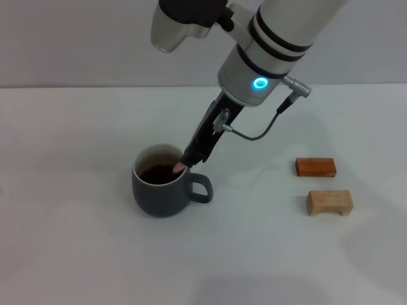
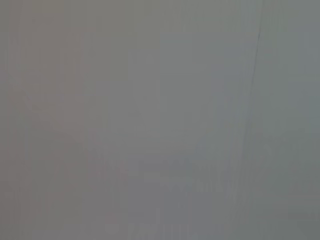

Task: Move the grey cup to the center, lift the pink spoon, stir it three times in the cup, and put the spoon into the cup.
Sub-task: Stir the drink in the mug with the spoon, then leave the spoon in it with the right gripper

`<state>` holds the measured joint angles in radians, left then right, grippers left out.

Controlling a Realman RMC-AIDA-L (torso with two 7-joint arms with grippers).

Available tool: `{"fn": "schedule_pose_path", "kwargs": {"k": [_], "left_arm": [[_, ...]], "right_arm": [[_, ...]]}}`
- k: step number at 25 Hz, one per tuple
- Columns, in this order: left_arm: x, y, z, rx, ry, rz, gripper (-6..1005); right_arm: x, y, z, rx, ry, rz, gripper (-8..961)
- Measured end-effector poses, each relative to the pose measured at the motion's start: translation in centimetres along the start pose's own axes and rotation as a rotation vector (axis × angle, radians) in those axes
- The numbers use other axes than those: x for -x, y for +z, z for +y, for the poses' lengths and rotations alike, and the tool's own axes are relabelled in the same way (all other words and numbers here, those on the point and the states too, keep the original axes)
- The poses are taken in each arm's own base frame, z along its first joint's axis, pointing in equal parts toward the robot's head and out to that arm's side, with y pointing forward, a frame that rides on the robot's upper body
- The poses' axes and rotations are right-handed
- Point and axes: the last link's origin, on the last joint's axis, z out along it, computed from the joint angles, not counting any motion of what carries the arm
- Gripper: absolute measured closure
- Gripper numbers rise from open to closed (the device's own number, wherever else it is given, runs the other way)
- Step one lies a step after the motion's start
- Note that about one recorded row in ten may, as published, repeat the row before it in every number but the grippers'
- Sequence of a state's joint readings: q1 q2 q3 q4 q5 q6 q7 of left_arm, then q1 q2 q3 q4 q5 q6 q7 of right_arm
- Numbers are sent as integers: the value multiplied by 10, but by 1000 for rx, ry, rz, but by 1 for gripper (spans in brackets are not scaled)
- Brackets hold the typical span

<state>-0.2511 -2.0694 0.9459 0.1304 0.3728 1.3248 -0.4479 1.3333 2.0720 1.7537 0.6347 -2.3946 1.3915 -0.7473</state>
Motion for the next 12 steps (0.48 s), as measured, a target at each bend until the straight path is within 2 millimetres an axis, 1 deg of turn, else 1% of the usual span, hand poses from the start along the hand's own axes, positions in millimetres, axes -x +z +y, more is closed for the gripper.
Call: {"fn": "schedule_pose_path", "kwargs": {"k": [4,12], "left_arm": [[0,-2,-1,-3,1,0,981],[-1,-2,-1,1,1,7,982]], "right_arm": [[4,0,4,30,7,-28,832],[7,3,-2,-39,6,-27,832]]}}
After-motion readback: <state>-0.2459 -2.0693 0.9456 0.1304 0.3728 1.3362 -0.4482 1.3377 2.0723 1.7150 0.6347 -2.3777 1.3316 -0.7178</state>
